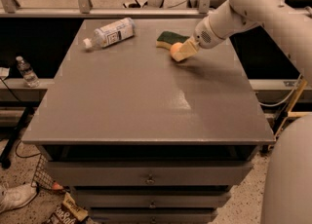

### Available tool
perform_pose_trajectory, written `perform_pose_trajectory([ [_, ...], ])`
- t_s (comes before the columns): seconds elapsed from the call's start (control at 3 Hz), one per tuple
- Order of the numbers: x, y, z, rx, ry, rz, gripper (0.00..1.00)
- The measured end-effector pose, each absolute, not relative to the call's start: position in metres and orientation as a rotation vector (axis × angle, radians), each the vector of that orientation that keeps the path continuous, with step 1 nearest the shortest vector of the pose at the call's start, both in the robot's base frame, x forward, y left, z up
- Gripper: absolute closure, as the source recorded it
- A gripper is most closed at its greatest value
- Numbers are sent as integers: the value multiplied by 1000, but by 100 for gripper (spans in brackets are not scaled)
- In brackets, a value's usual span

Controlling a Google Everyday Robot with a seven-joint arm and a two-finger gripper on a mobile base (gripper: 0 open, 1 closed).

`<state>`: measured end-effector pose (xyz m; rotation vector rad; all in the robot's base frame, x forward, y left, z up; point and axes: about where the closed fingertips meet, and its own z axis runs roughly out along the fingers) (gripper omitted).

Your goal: Move orange near sponge

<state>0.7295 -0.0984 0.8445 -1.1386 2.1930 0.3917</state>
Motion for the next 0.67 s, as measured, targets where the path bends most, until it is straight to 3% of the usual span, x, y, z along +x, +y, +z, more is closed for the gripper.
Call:
perform_pose_trajectory([
  [0.67,730,-94,839,-1146,2197,400,13],
])
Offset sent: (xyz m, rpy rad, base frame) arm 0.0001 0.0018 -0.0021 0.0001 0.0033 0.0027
